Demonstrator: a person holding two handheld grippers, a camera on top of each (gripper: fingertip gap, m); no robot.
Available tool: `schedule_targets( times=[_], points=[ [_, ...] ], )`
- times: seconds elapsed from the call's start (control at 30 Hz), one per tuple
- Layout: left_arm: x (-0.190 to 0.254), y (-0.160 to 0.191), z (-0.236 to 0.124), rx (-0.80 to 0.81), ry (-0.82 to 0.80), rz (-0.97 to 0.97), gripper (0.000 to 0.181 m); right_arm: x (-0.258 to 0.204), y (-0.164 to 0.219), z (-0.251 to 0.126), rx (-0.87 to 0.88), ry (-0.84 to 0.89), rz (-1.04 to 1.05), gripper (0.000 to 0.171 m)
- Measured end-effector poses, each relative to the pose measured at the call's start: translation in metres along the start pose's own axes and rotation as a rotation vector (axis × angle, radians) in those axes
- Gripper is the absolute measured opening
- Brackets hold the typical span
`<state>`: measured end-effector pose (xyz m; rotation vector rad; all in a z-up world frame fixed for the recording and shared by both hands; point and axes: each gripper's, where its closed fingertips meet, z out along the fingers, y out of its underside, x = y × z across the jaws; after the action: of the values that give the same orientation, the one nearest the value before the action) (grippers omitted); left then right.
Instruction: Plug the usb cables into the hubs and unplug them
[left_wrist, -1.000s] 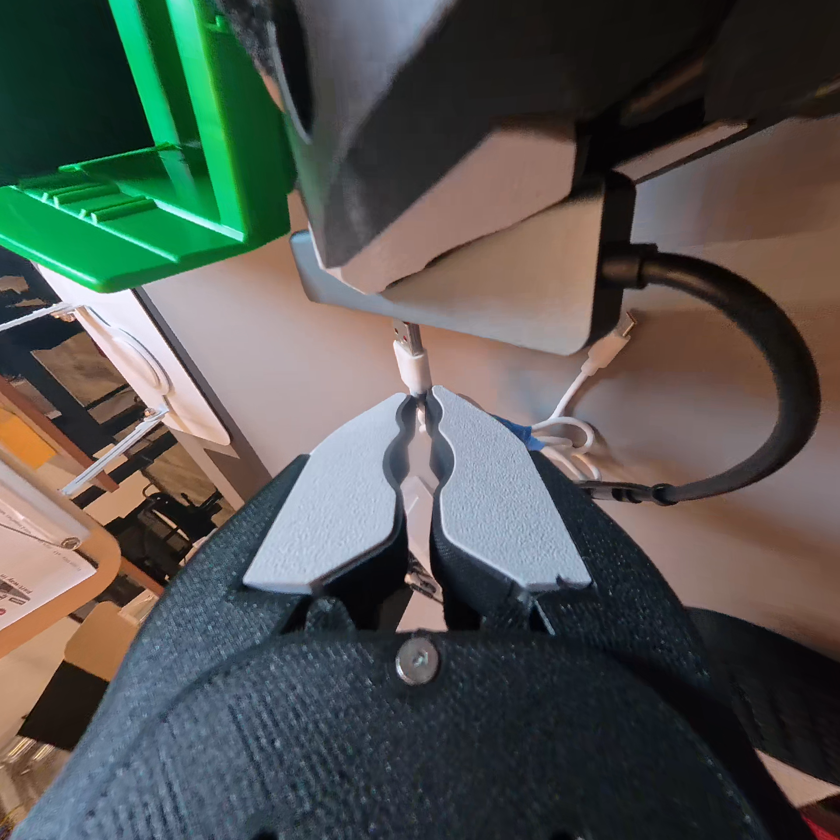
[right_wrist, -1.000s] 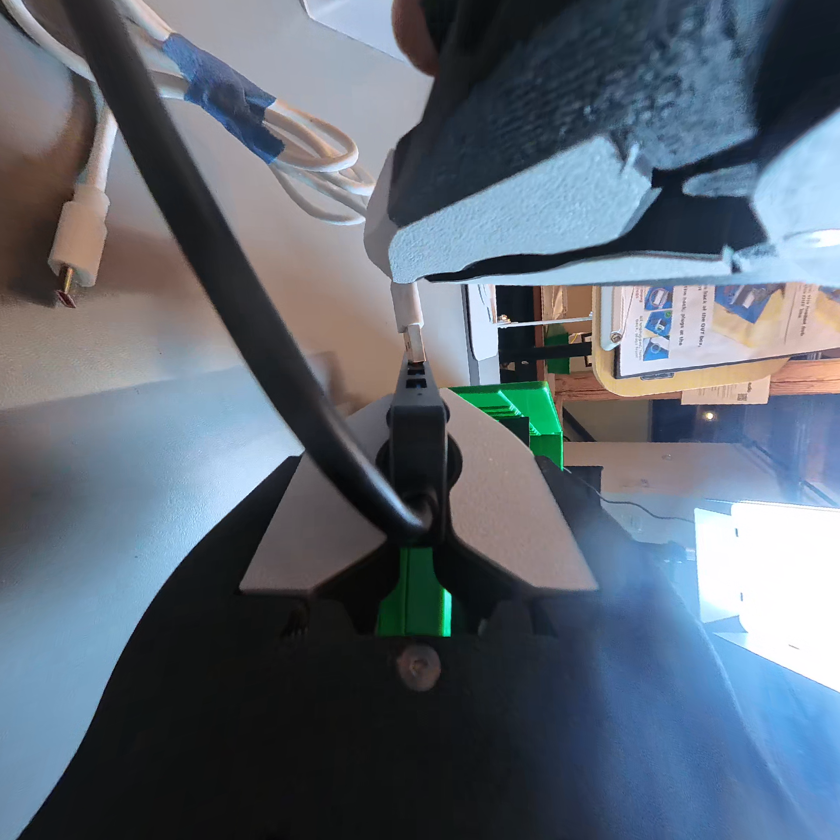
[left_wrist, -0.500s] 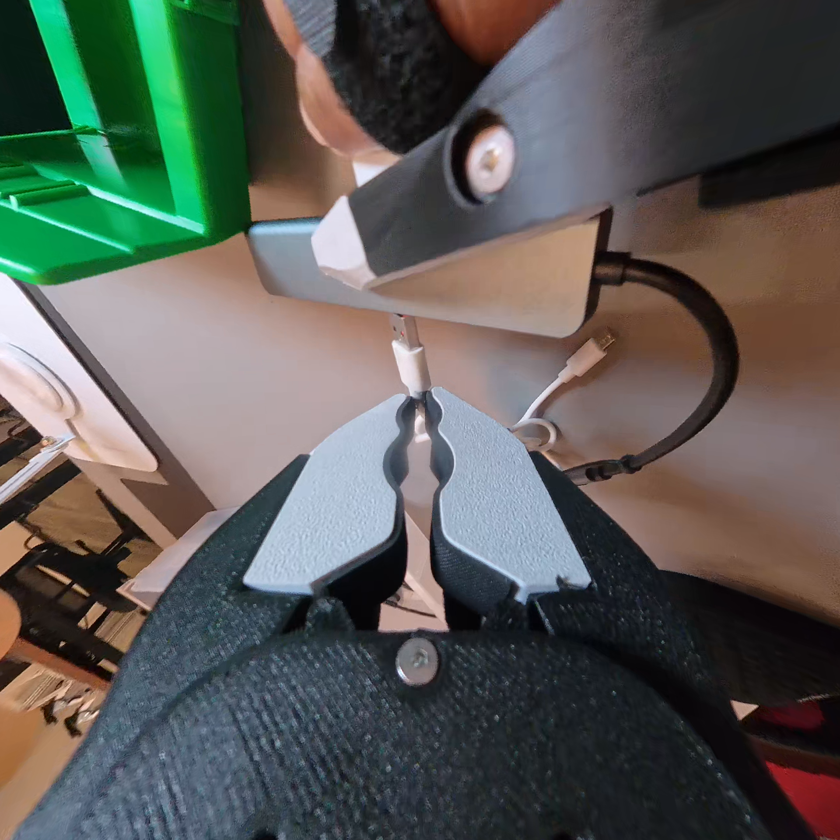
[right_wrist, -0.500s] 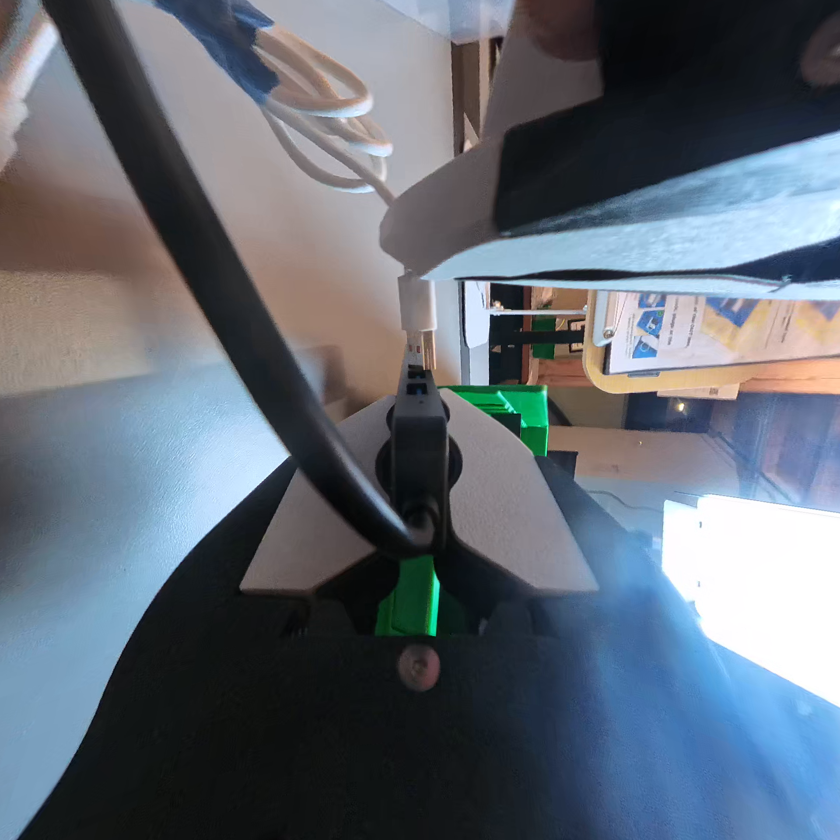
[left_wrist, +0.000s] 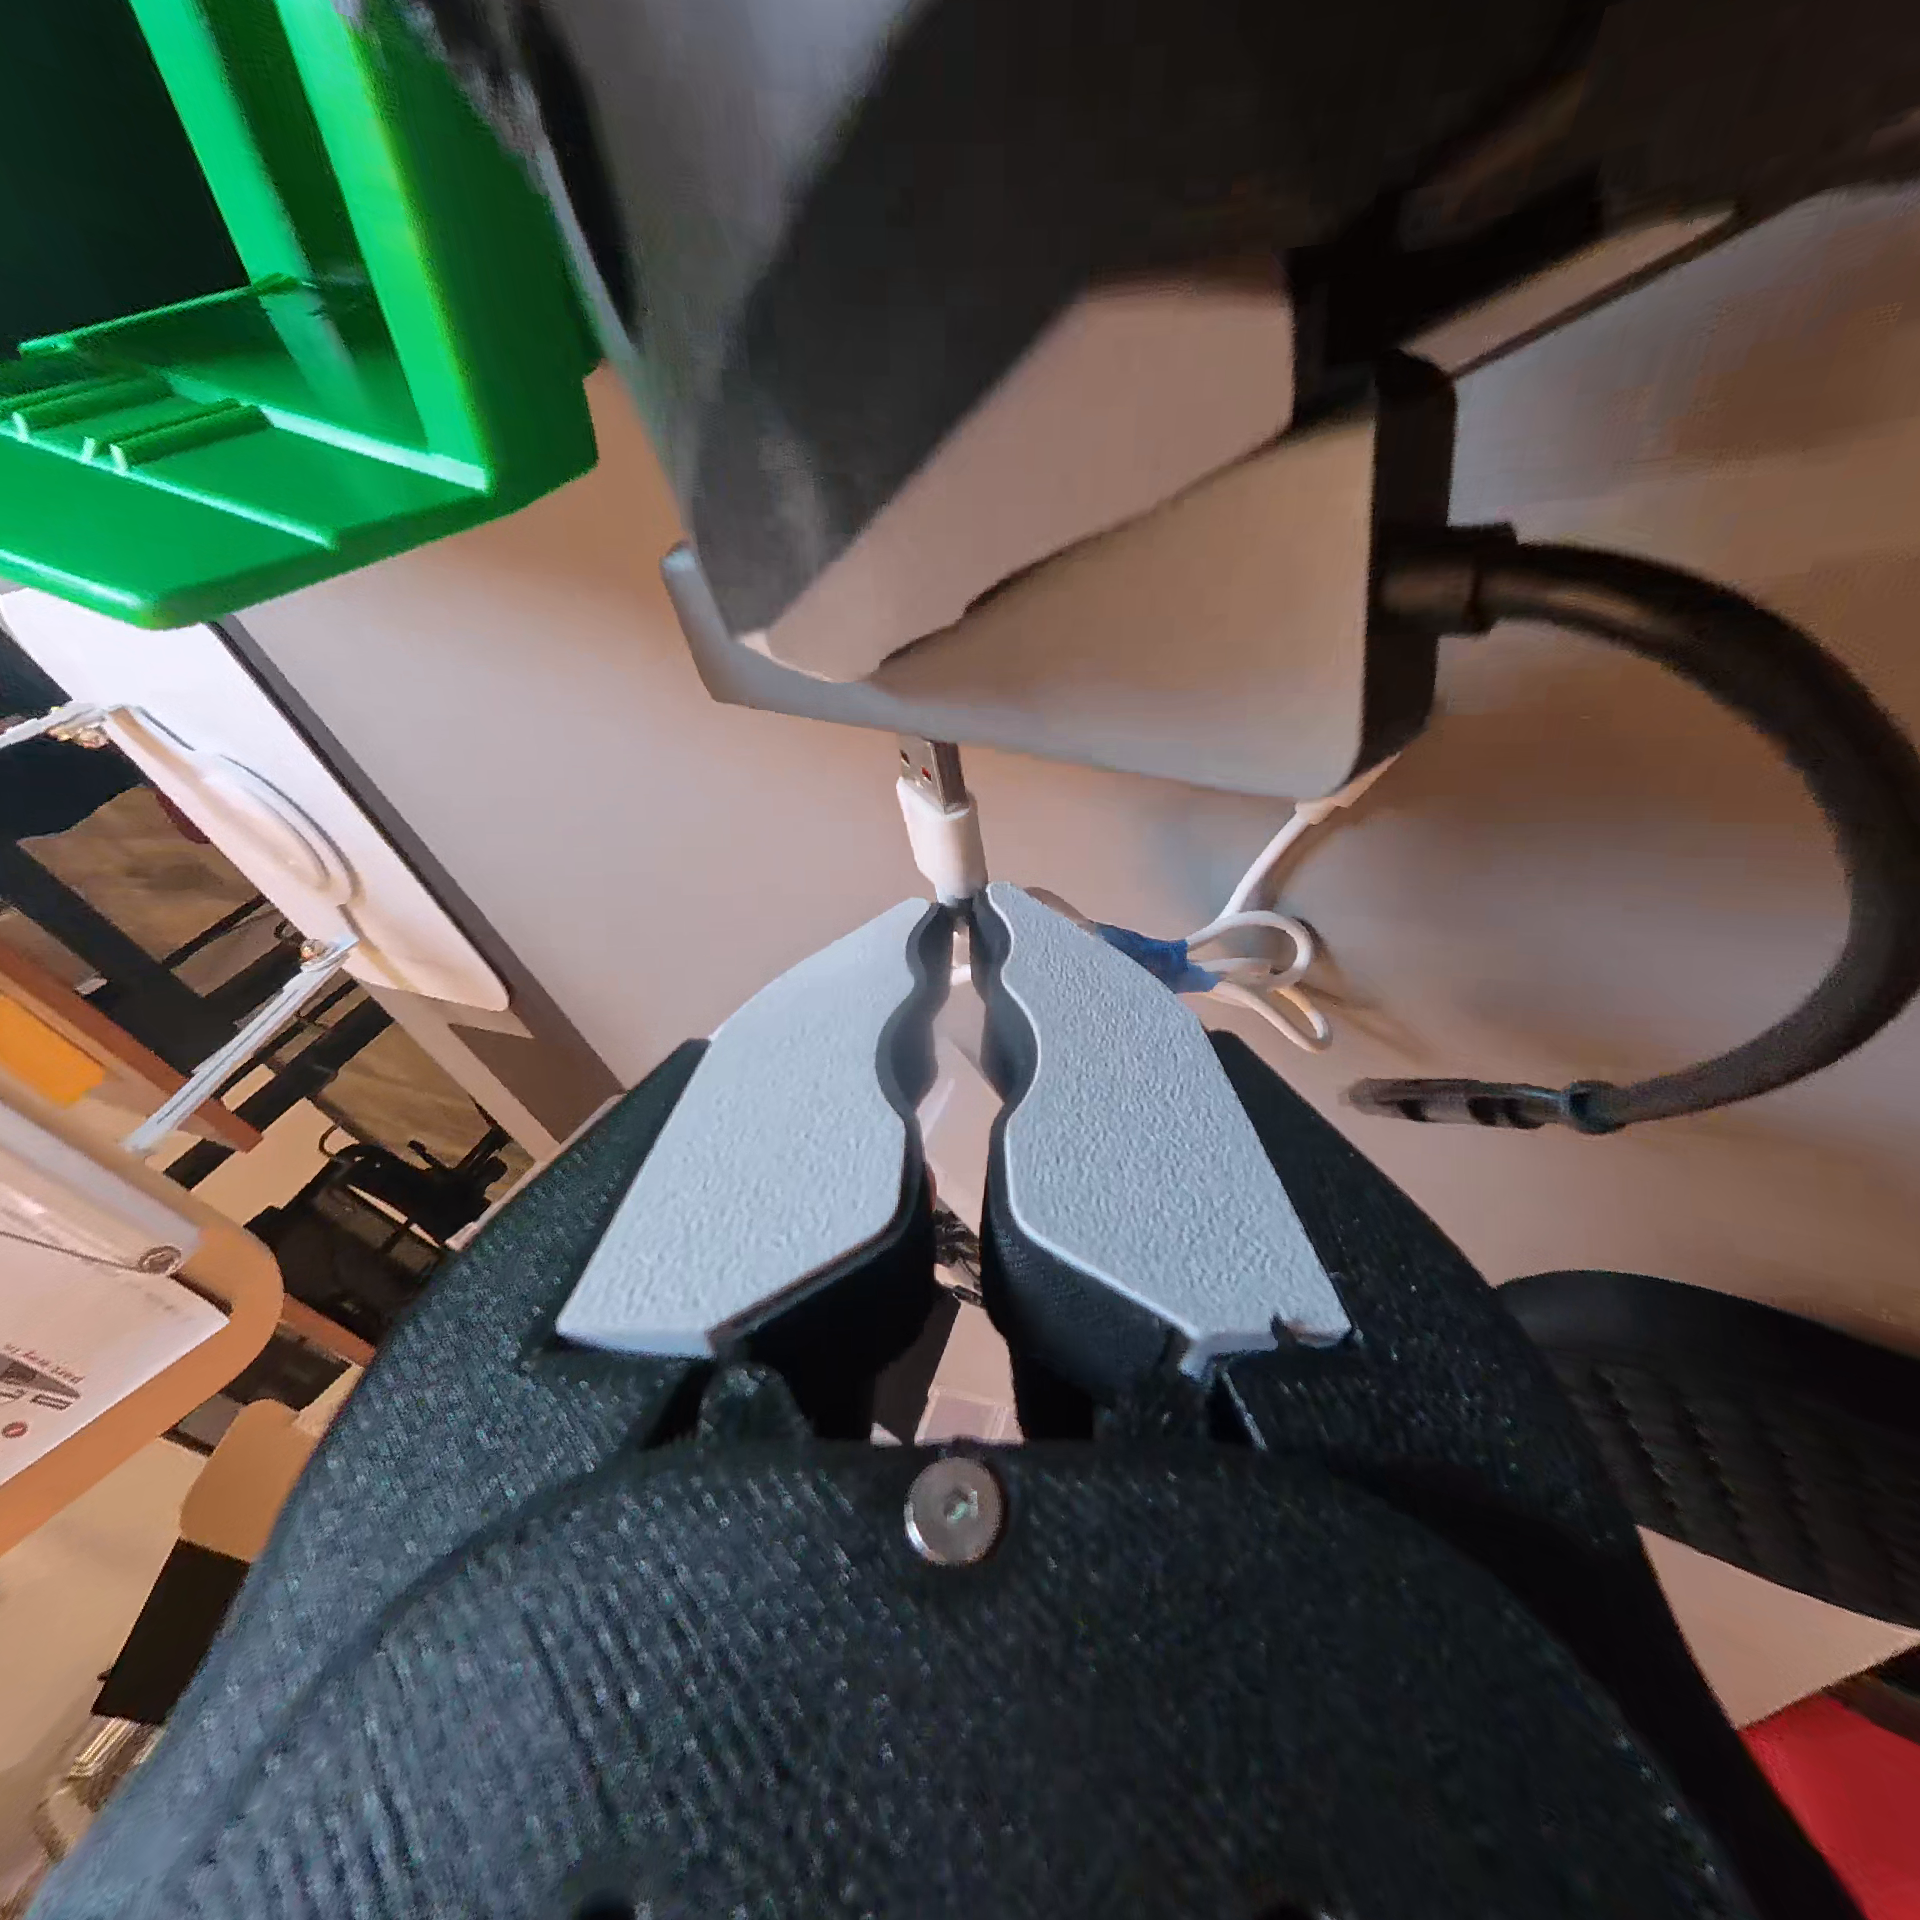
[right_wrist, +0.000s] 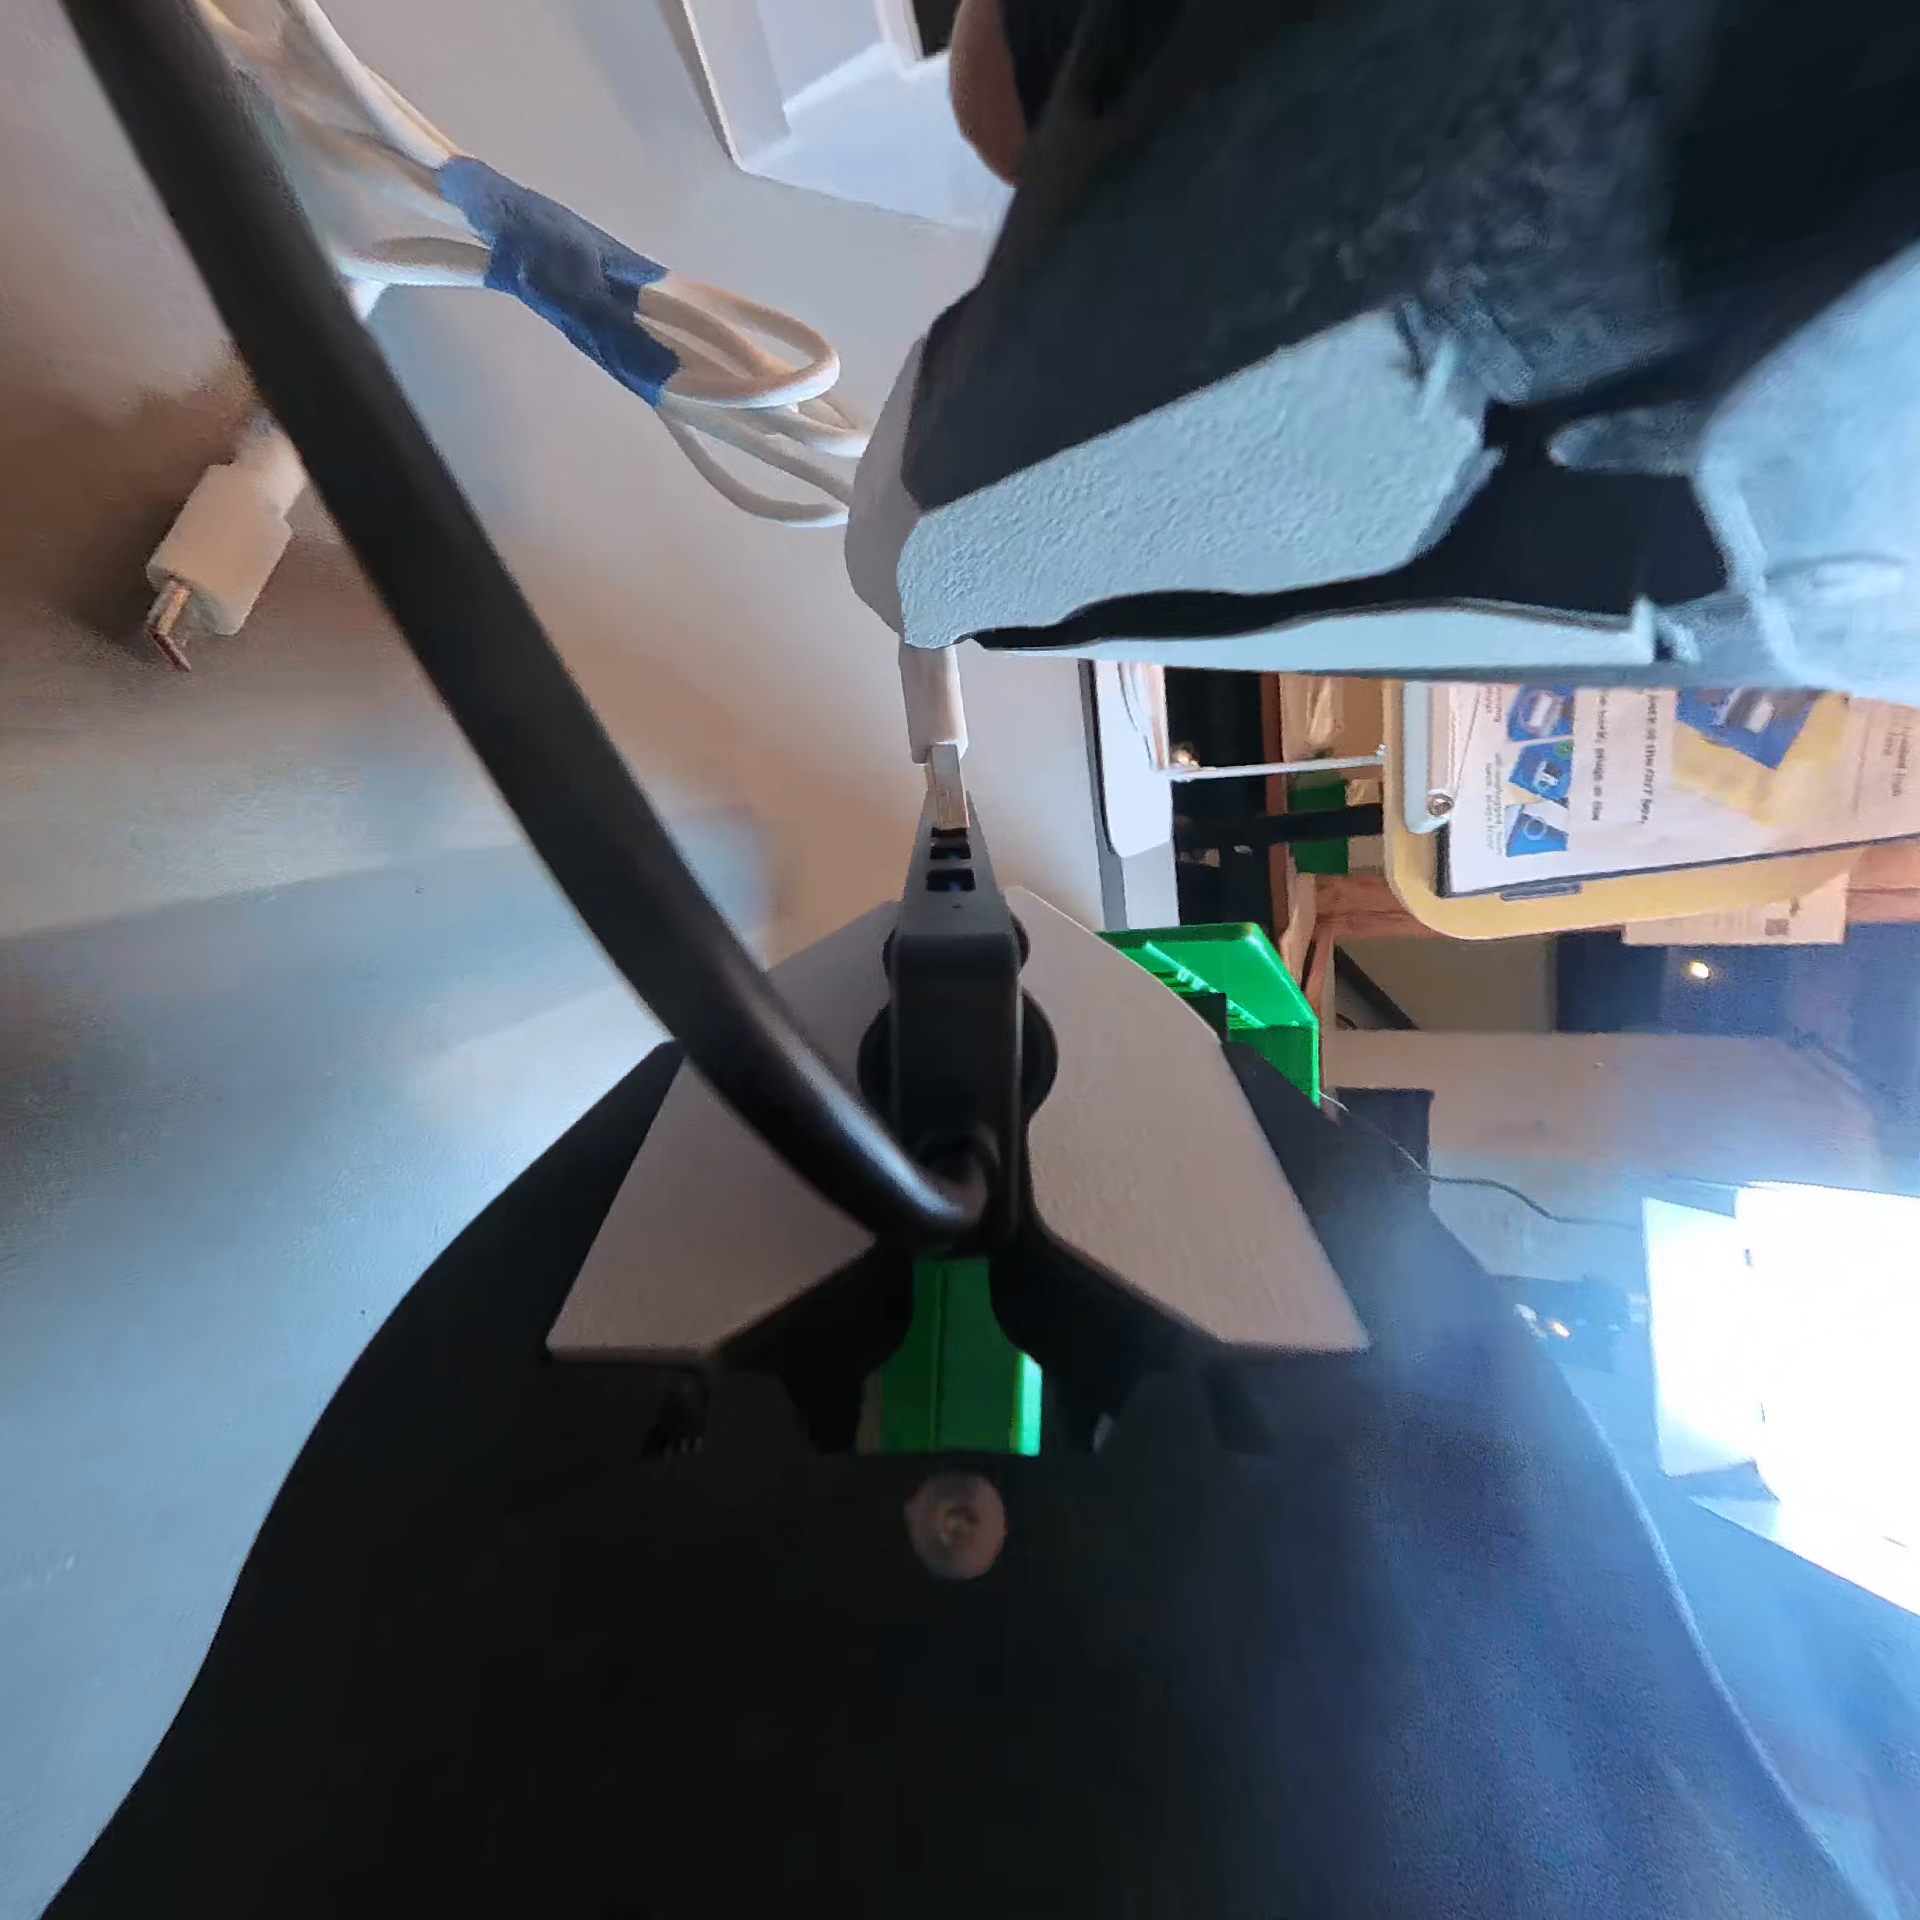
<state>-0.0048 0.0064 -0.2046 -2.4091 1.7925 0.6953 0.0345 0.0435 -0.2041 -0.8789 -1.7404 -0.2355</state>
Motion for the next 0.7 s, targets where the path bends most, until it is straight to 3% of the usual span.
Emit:
schedule_targets(
  times=[0.23,0.7],
  points=[
    [-0.007,0.0,-0.005,-0.081,-0.012,0.019,0.004,0.009,0.002,0.001,-0.072,0.054,-0.002,0.01],
    [0.009,-0.014,-0.024,0.259,0.054,-0.039,0.003,0.001,-0.011,-0.01,0.174,-0.02,0.073,0.008]
  ],
)
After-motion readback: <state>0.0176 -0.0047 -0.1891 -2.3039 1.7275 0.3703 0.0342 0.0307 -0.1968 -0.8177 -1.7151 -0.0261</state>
